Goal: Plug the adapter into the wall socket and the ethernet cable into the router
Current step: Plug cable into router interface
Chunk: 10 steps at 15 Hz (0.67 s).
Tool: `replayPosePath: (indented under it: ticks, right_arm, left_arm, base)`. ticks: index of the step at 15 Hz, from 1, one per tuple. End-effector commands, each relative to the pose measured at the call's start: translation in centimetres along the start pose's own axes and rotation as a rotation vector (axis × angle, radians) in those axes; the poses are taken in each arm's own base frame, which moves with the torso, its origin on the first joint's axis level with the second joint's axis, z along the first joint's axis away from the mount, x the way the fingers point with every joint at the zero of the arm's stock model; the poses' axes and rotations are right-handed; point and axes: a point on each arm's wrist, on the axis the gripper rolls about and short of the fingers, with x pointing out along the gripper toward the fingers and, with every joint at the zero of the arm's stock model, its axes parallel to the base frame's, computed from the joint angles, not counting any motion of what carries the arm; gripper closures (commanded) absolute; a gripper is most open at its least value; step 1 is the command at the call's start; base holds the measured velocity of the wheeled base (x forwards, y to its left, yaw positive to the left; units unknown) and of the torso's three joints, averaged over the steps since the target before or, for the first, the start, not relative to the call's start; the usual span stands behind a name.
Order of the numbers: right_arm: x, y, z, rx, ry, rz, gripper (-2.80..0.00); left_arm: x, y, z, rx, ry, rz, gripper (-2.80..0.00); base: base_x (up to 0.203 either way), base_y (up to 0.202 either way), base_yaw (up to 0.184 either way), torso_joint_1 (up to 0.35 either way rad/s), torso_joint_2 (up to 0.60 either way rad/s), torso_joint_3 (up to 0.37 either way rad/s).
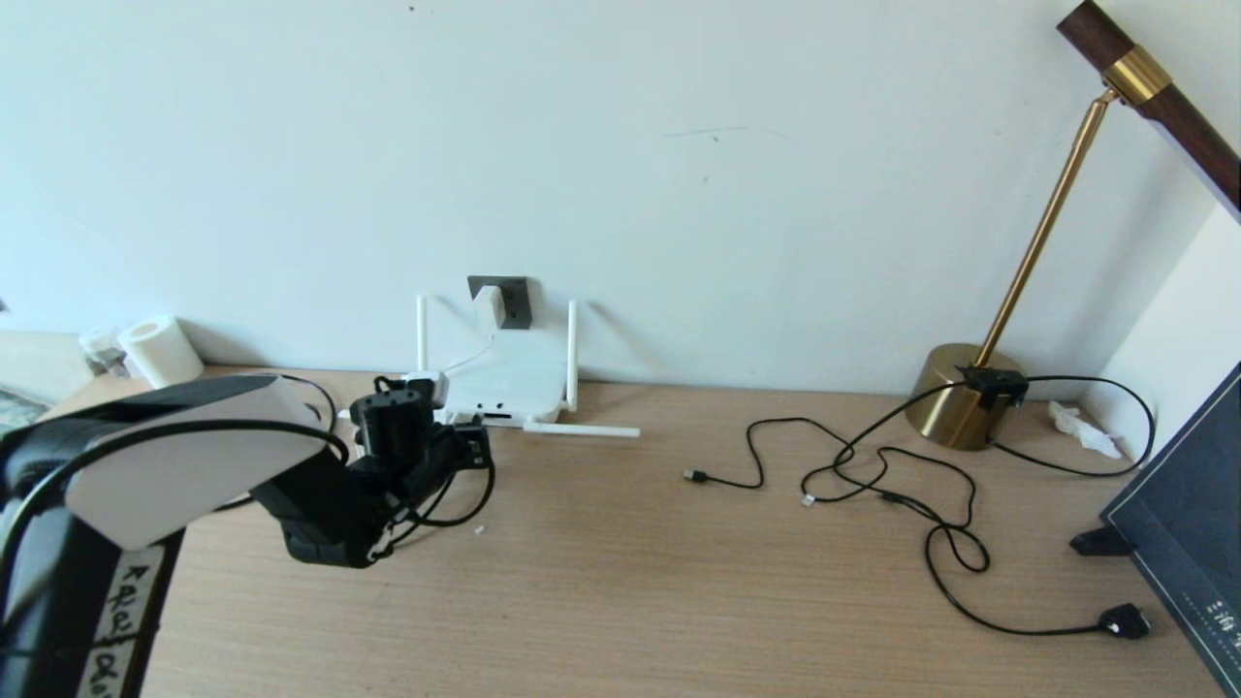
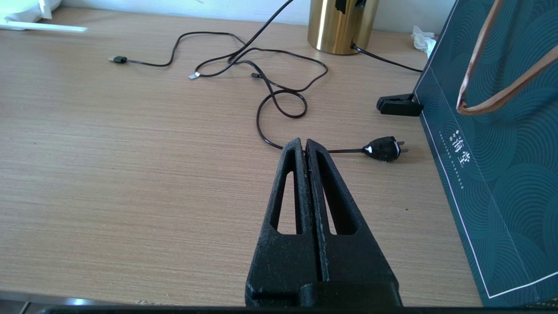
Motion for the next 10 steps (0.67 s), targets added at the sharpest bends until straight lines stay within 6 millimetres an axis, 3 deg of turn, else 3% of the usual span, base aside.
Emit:
replayPosePath:
  ticks: [1,10]
  right_arm:
    - [0.0,0.0,0.0,-0.001,0.0,0.001,0.0]
    - [0.0,0.0,0.0,-0.001,0.0,0.001,0.0]
  left_arm:
    - [0.18,-0.09,-0.06,-0.001,-0.005,-0.001,0.0]
    - [0.21,-0.16,0.02,-0.001,-0.008,-0.003,0.0]
  base:
    - [0.0,0.0,0.0,0.0,0.0,0.0]
    - [0.0,0.0,0.0,0.0,0.0,0.0]
